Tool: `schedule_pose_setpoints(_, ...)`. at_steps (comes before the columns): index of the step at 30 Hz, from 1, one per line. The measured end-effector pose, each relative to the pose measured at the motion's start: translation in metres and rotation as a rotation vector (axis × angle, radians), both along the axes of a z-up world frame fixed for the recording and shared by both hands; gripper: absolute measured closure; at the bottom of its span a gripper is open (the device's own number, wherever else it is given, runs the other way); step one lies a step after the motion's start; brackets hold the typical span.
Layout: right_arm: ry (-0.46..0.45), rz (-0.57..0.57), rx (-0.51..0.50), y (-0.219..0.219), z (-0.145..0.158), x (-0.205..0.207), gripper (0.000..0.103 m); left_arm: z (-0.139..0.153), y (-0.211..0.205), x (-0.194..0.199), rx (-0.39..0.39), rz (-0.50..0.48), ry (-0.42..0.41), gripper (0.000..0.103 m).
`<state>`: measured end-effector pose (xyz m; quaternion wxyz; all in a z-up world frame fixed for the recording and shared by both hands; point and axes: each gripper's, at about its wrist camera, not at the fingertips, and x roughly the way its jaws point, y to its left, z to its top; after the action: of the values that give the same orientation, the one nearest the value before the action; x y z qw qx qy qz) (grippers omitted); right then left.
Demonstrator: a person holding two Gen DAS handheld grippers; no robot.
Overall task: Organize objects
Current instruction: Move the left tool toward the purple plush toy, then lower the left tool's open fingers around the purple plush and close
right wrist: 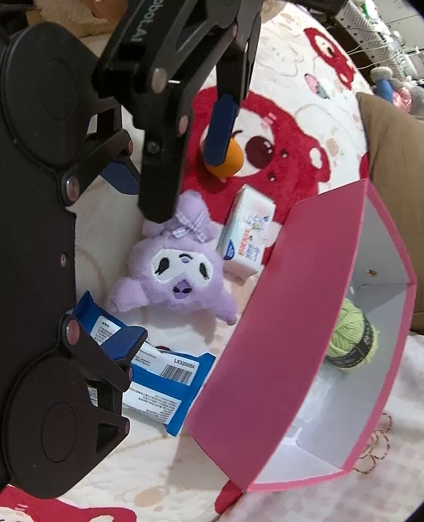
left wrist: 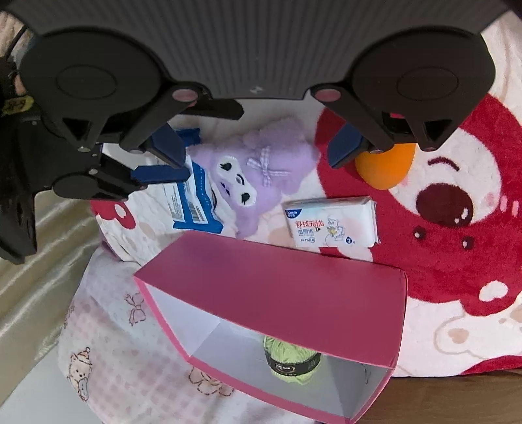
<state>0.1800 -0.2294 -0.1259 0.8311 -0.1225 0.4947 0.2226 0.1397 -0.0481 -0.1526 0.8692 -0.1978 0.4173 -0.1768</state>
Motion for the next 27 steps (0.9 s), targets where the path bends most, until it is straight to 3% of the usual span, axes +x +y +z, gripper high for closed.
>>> schedule_pose_setpoints(5,0.031,-0.017,0.017,0.000,-0.007,0.006,0.013,-0.008,0.001,0.005,-0.011,0.013,0.032,0.009)
schedule_pose_setpoints(9,0.051,-0.017,0.072,-0.001,-0.005,0.007,0.013,-0.013,0.003,0.003,-0.001,0.061,0.002,0.010)
schedule_pose_setpoints(13,0.036,-0.023,0.059,0.002,-0.004,0.007,0.014,-0.016,0.005,0.010,-0.027,0.051,0.059,0.010)
schedule_pose_setpoints(14,0.037,-0.029,0.052,0.003,-0.006,0.008,0.015,-0.016,0.006,0.012,-0.035,0.047,0.065,0.010)
schedule_pose_setpoints(15,0.047,-0.032,0.049,0.003,-0.007,0.010,0.024,-0.016,0.007,0.013,-0.038,0.045,0.064,0.010)
schedule_pose_setpoints(19,0.081,-0.050,-0.003,0.002,-0.018,0.013,0.038,-0.018,0.007,0.015,0.000,0.058,0.064,0.026)
schedule_pose_setpoints(23,0.102,-0.079,0.005,-0.003,-0.023,0.019,0.047,-0.023,0.005,0.016,0.049,0.079,0.080,0.042)
schedule_pose_setpoints(27,0.112,-0.077,0.077,0.000,-0.015,0.021,0.056,-0.031,0.013,0.020,-0.013,0.088,0.140,0.064)
